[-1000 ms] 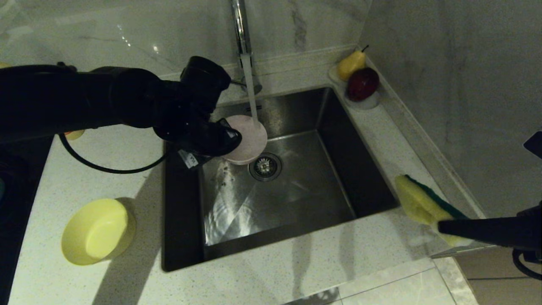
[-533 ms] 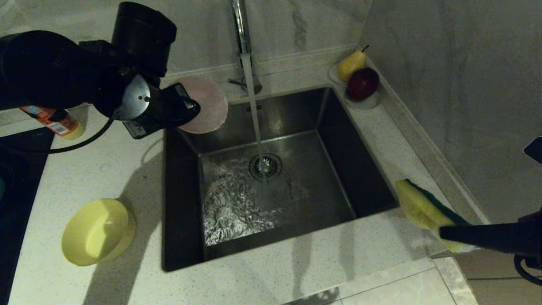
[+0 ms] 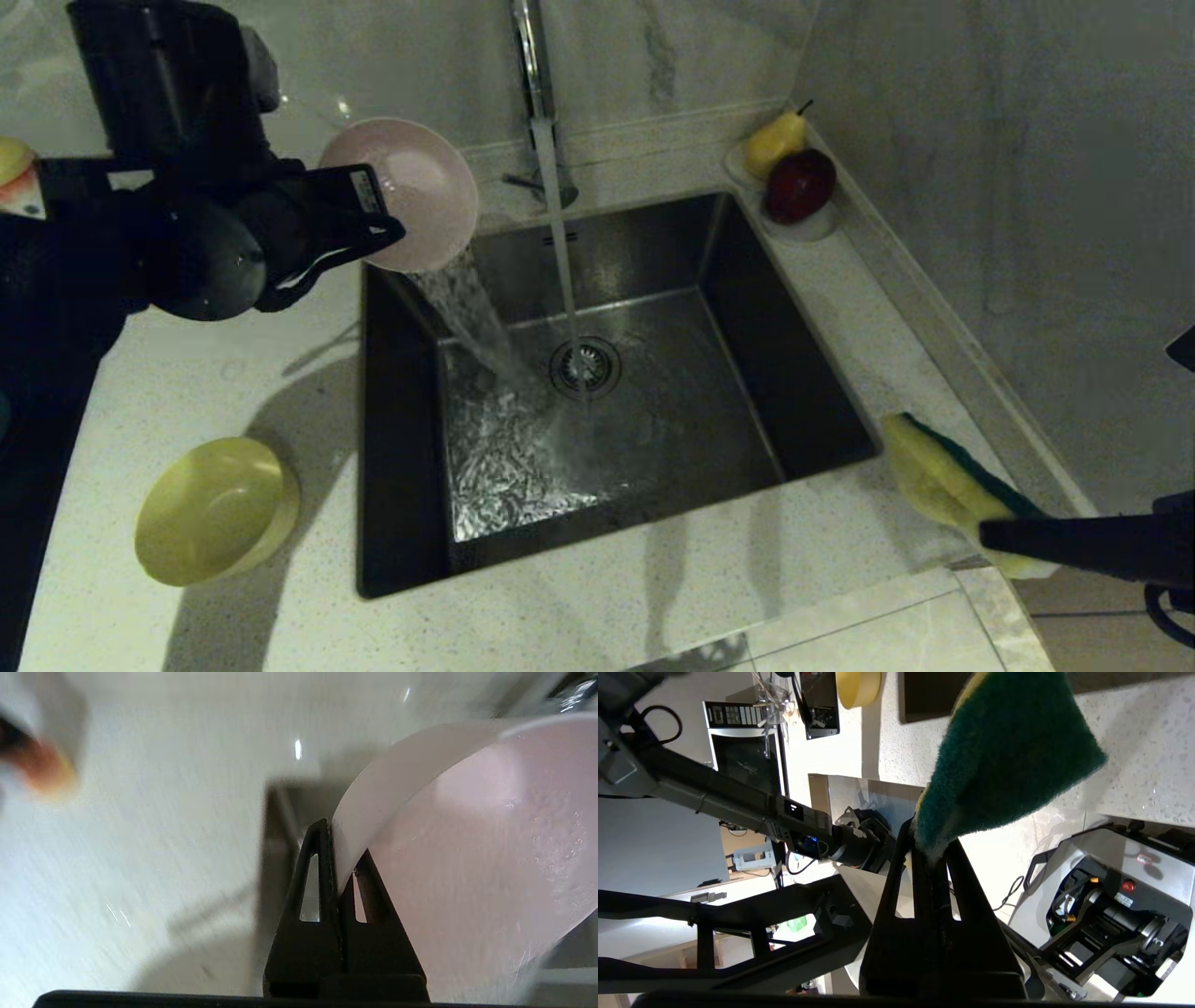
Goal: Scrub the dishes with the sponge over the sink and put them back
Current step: Wash the bowl
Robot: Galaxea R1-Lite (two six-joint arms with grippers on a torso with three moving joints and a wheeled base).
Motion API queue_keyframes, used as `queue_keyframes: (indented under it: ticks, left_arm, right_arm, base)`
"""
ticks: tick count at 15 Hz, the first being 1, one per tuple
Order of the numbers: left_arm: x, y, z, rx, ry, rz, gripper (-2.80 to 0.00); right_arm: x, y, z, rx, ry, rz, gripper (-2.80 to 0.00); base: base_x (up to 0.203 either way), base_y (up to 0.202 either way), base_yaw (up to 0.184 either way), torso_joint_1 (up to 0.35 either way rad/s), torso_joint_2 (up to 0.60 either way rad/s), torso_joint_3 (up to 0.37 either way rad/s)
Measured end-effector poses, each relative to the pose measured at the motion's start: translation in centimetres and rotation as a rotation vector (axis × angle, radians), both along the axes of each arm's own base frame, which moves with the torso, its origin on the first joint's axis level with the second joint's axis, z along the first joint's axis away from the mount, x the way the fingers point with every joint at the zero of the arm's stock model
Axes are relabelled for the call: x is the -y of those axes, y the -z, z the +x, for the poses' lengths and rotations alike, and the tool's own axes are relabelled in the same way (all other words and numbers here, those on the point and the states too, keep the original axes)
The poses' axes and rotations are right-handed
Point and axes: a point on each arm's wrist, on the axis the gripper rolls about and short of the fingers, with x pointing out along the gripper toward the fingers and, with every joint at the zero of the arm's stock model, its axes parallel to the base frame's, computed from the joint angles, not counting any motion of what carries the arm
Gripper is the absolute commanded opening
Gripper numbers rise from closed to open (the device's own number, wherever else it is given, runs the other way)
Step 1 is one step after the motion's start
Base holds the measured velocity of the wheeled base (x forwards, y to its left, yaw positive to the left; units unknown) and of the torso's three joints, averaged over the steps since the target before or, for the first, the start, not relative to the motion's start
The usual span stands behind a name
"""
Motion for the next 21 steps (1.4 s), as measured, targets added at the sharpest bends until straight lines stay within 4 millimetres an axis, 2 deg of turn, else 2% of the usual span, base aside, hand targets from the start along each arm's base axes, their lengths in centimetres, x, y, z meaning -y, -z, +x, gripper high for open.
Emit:
queue_keyframes:
  ticks: [4,10,18,21]
  left_arm:
    - [-0.4,-0.7,-1.4,0.219,0.068,0.159,-2.8]
    - [-0.7,-3.2,-3.1,0.548,0.172,0.334,-2.8]
    - [-1.3,-3.3,-4.7,0.628,0.176,0.384,-2.8]
    - [-1.3,-2.8,-4.7,0.555,0.183,0.354,-2.8]
  right_arm:
    - [0.0,0.1,0.0,-0.001,-0.003,-0.002,-2.8]
    - [-0.2,-0.5,0.2,0.008,-0.006,0.001,-2.8]
    - [-0.6,-0.4,1.1,-0.006,-0.011,-0.005,-2.8]
    - [-0.5,-0.5,0.9,0.002,-0.015,-0.002,-2.8]
  base:
    - [0.0,0.0,0.0,0.0,0.0,0.0]
    - [0.0,0.0,0.0,0.0,0.0,0.0]
    - [0.0,0.0,0.0,0.0,0.0,0.0]
    - [0.0,0.0,0.0,0.0,0.0,0.0]
